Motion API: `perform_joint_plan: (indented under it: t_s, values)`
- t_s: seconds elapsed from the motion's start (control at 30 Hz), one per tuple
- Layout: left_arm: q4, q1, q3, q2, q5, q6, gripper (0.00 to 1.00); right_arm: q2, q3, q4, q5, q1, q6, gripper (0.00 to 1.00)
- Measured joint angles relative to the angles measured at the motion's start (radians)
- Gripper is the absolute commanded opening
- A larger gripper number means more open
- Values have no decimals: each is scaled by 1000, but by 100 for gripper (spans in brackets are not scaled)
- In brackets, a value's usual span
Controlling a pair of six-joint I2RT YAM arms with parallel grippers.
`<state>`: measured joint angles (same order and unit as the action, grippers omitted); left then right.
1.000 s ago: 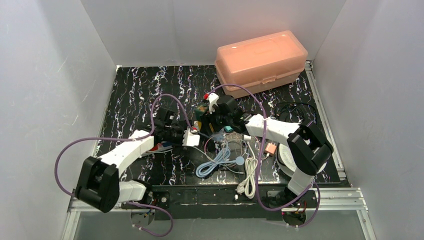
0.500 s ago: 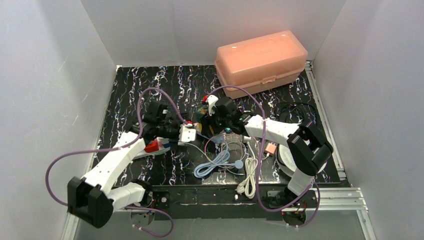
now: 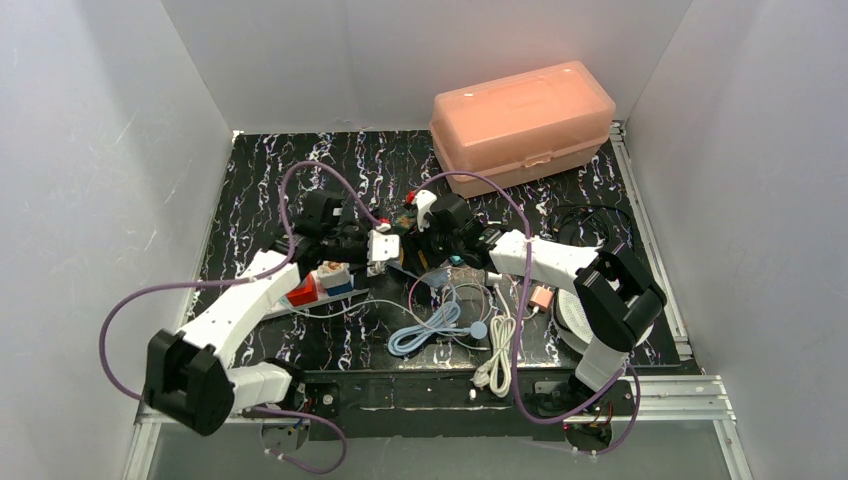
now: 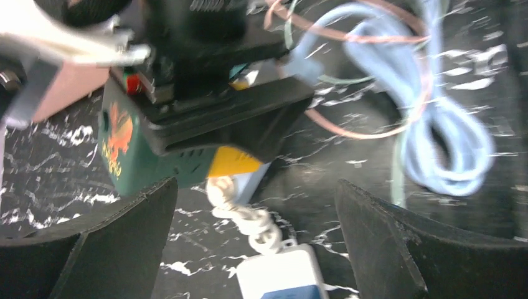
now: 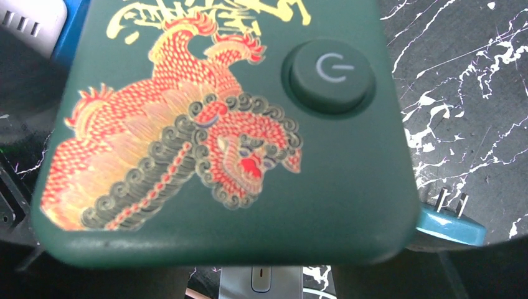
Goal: Pull the plug off the socket
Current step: Remove the plug from the socket.
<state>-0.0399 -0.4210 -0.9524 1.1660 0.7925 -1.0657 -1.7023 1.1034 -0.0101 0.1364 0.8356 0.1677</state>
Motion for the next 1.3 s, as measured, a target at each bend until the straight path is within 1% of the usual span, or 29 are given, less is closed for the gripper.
perform_joint_plan:
  t_s: [0.07, 0.17, 0.23, 0.4, 0.57, 0.7, 0.77, 0.8, 0.87, 0.93, 0.97, 1.03, 1.07, 1.13, 1.3]
  values:
    - [-123, 0, 40, 53, -59, 19, 98, 0, 0, 0, -1, 0, 6, 1]
    - [-280, 0, 147, 100, -132, 22, 98, 0, 0, -10, -5, 0, 17, 1]
    - [-339, 0, 193, 128, -159, 19, 98, 0, 0, -13, -6, 0, 19, 1]
    - [-473, -3, 272, 158, -190, 4, 98, 0, 13, -35, -8, 0, 26, 1]
    - [-594, -22, 309, 186, -201, -17, 98, -1, 50, -85, -9, 3, 43, 1]
    - [-642, -45, 325, 209, -203, -60, 98, -5, 81, -121, -4, 2, 67, 1]
    - [-662, -50, 325, 224, -210, -83, 97, -6, 82, -135, 1, -3, 82, 1]
    - [-676, -55, 327, 234, -214, -98, 94, -6, 82, -145, 5, -5, 91, 1]
    - [-696, -66, 334, 250, -224, -121, 85, -6, 82, -159, 7, -10, 101, 1]
    - [-704, -78, 346, 257, -225, -160, 67, -6, 82, -161, 8, -13, 111, 1]
    - [-713, -84, 350, 261, -230, -177, 56, -6, 82, -168, 8, -14, 116, 1]
    - [-727, -89, 352, 263, -240, -220, 30, -6, 82, -180, 19, -16, 123, 1]
    - [-732, -91, 353, 263, -242, -228, 22, -6, 82, -183, 23, -17, 125, 1]
    - [-748, -94, 352, 259, -244, -270, 14, -6, 82, -185, 16, -19, 109, 1]
    - [-747, -115, 354, 267, -256, -293, 12, -6, 80, -179, 26, -42, 129, 1]
